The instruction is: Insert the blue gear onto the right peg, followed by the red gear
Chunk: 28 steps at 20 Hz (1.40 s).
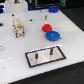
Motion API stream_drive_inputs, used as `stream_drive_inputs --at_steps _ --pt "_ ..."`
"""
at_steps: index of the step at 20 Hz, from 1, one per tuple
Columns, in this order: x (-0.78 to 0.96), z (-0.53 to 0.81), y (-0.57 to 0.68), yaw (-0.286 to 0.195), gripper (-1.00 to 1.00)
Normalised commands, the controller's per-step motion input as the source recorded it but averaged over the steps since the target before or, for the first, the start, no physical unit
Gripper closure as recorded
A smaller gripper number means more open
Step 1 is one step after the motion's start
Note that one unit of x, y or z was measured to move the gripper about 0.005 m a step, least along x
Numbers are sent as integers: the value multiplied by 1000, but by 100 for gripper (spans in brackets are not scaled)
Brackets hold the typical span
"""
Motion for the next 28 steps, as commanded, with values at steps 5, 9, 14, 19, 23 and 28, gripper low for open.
stream_drive_inputs --at_steps 5,9,14,19,23,28 --pt "-322 -262 656 0 -100" --pt "-217 -324 638 0 -100" --pt "-146 -494 371 0 -100" --pt "-127 -563 251 0 -100" --pt "-173 -559 161 0 -100" --pt "-158 -521 67 0 -100"
